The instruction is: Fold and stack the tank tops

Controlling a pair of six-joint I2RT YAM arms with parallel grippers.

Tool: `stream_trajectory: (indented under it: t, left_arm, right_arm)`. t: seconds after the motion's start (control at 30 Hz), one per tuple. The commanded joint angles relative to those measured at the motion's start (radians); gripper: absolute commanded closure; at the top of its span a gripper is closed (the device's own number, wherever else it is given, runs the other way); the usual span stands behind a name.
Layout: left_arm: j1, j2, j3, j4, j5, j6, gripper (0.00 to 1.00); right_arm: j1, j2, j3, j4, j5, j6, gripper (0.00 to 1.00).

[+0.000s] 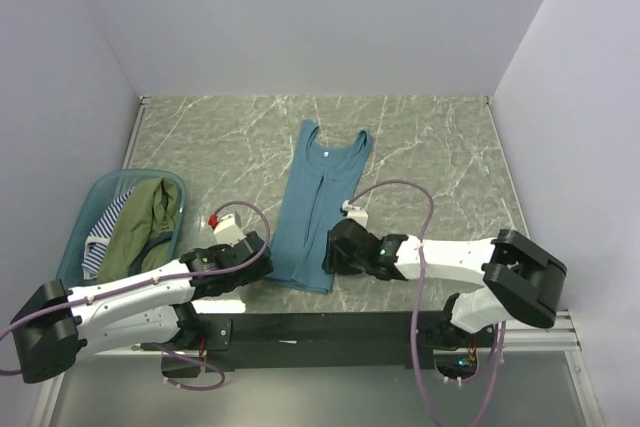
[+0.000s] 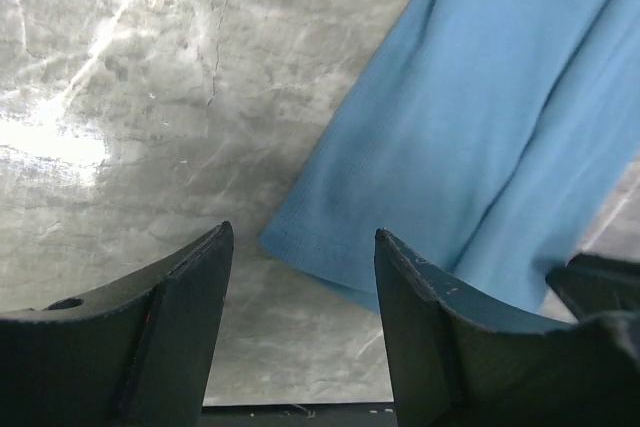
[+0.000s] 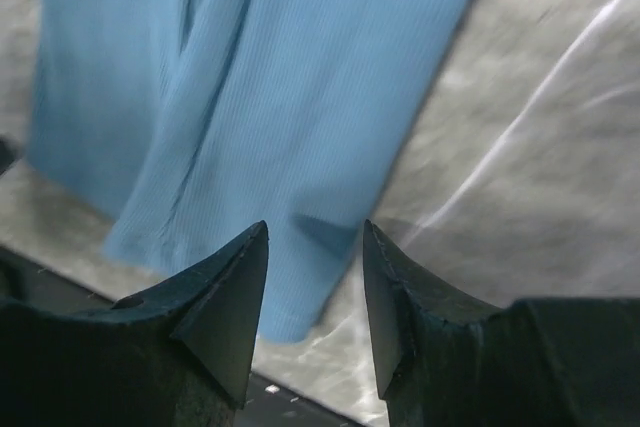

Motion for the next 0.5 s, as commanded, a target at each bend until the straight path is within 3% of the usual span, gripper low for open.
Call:
stream_trajectory:
  t: [0.0,0.47]
  left_arm:
    - [0.011,0.014,-0.013,0.047,0.024,0.016,0.36]
    - [0.014,0.084,-0.052,0.102,0.063,0.029,0.42]
  right_arm:
    - [0.063,-0.037,-0.05,0.051,0.032,0.144,0.5]
    - [0.208,-0.074,-0.126,-0.015,0.075,0.304,0.45]
